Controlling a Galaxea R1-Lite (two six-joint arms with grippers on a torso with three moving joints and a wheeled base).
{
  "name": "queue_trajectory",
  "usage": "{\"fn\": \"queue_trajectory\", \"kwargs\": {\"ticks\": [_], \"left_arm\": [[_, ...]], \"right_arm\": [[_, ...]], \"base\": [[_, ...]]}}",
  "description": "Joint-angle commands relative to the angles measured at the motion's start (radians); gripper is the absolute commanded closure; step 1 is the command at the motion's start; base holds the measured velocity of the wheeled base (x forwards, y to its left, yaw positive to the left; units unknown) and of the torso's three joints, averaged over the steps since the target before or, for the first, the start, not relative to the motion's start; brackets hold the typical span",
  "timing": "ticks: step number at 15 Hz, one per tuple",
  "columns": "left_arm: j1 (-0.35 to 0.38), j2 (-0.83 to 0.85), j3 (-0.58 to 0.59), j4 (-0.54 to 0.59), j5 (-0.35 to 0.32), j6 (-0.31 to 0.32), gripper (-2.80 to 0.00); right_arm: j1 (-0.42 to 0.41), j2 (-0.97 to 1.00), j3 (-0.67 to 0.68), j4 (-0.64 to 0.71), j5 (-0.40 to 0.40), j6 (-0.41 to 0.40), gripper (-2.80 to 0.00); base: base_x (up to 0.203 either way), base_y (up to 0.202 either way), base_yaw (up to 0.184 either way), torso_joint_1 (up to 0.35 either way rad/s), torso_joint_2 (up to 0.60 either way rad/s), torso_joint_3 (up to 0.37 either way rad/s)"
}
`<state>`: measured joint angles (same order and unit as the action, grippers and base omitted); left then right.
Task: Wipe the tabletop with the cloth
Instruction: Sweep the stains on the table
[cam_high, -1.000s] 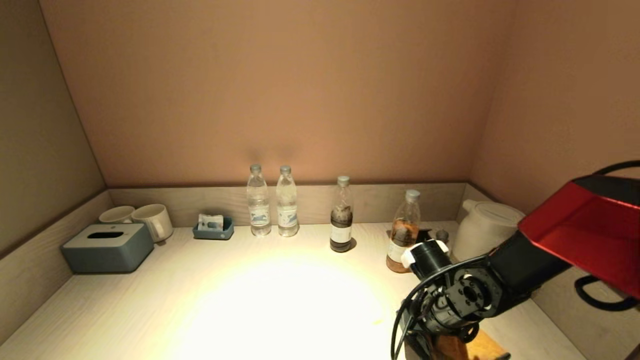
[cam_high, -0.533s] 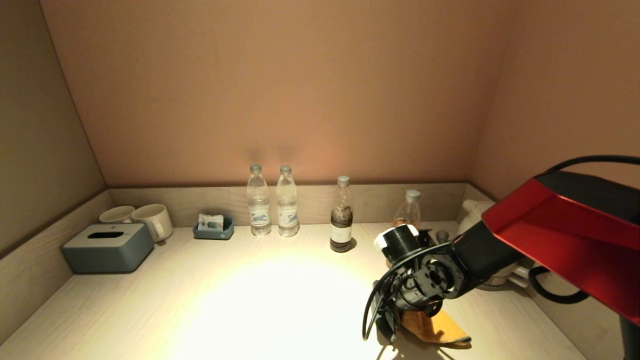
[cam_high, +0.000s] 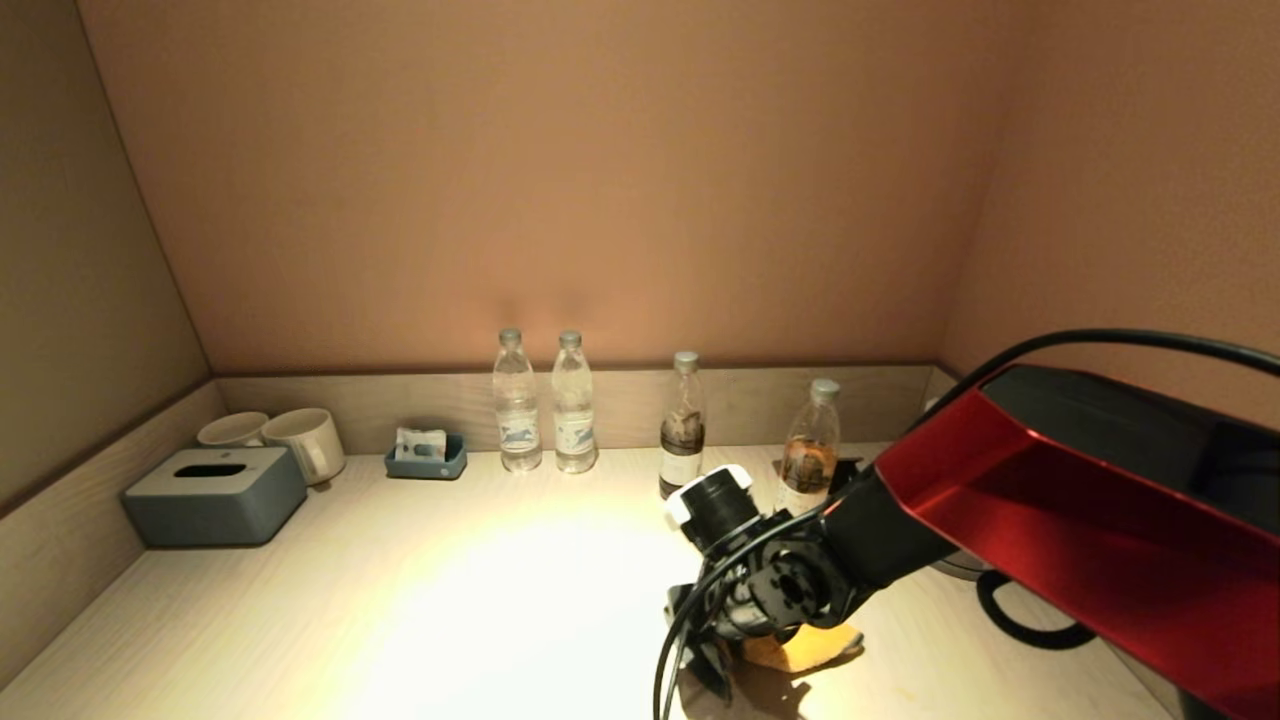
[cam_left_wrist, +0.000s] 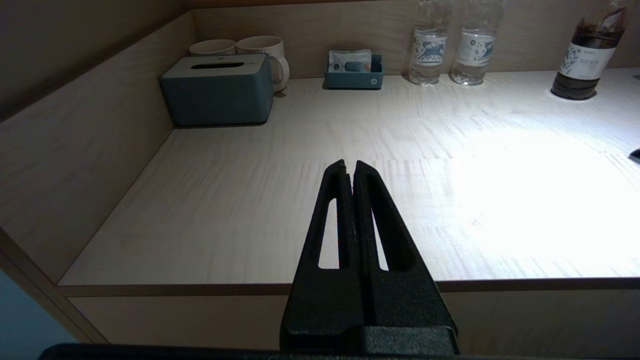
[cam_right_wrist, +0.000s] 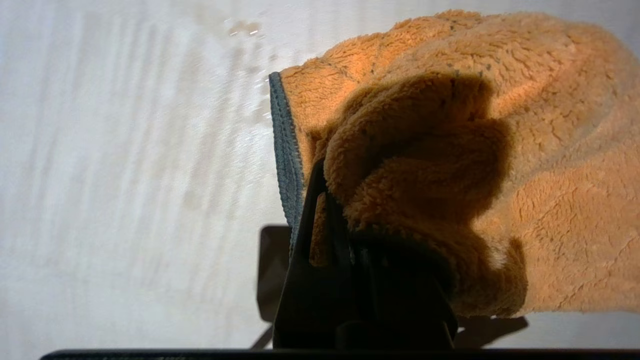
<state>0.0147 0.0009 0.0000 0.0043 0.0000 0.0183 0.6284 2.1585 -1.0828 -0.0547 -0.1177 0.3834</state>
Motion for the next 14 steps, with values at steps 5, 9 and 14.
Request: {"fn": "queue_trajectory", "kwargs": {"ticks": [5, 9, 14], "left_arm": [[0.001, 0.001, 0.0, 0.0, 0.0, 0.0, 0.0], [0.001, 0.001, 0.0, 0.0, 0.0, 0.0, 0.0], [0.001, 0.001, 0.0, 0.0, 0.0, 0.0, 0.0]], "right_arm": [[0.108, -0.002, -0.005, -0.001, -0.002, 0.0, 0.0], [0.254, 0.003, -0.049, 0.004, -0.007, -0.03, 0.0], [0.242, 0.002, -0.004, 0.004, -0.018, -0.02, 0.0]], "base": [[0.0, 0.0, 0.0, 0.0, 0.0, 0.0], [0.0, 0.0, 0.0, 0.0, 0.0, 0.0], [0.0, 0.0, 0.0, 0.0, 0.0, 0.0]]}}
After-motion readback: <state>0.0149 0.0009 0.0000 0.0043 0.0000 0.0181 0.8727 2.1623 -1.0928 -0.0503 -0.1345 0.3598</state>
